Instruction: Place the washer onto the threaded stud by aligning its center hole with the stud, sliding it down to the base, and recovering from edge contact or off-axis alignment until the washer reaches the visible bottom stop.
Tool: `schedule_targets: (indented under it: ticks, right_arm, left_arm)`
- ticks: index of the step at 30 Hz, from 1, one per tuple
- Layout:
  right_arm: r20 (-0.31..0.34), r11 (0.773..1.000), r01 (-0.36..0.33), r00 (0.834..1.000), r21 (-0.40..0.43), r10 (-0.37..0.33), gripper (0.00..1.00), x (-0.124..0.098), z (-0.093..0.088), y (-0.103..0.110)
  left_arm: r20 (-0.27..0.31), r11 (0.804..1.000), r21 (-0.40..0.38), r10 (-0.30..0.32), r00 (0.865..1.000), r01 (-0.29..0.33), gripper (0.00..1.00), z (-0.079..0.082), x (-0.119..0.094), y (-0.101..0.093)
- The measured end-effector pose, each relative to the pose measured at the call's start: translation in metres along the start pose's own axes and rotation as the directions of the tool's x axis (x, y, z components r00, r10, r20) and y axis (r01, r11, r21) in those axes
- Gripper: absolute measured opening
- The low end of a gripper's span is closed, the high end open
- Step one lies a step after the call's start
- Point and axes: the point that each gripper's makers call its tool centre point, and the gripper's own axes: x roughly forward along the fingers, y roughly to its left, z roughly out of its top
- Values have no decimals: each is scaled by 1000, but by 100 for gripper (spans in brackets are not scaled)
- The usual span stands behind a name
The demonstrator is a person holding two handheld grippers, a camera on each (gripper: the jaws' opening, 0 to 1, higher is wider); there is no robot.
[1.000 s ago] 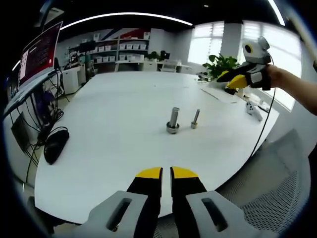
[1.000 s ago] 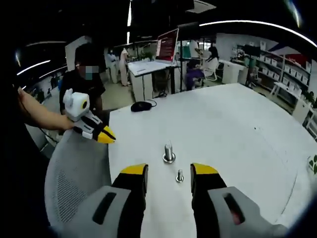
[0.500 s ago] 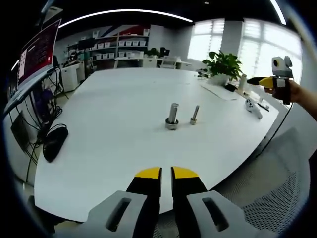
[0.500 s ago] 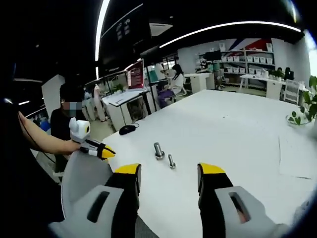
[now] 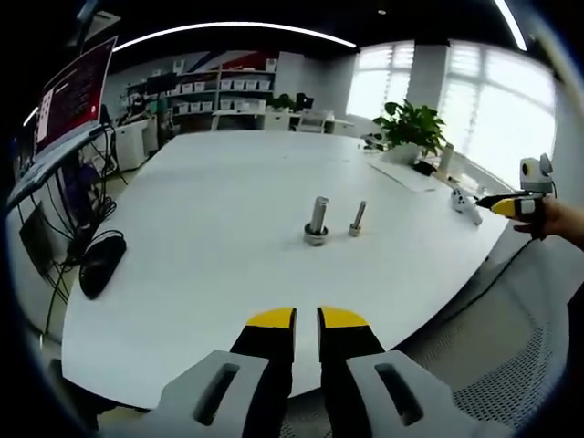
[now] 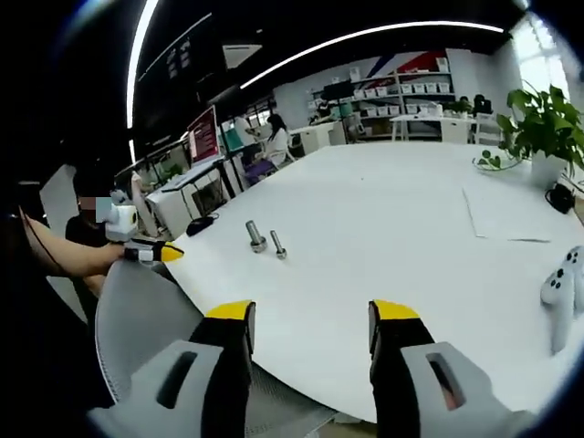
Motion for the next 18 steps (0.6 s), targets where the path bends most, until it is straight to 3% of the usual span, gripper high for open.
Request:
schedule_targets:
  ticks: [5, 8, 9, 18]
  right_arm:
    - [-12, 997, 64, 998, -40, -65, 59, 5, -13, 2]
    - [36, 999, 25, 999, -29, -24, 58, 11, -12, 15]
    - [22, 999, 22, 1000, -23, -22, 58, 13, -14, 18]
    - [28, 998, 68, 997, -8, -68, 62, 30, -23, 26]
  left_arm:
    - [16, 1000, -5, -2, 1000, 2, 7, 3, -1, 0]
    - [23, 1000, -10, -2, 1000, 2, 7, 4, -2, 0]
    - [32, 1000, -16, -2, 999, 3, 7, 5, -2, 0]
    - [31, 1000, -30, 4, 999, -3, 7, 4, -1, 3]
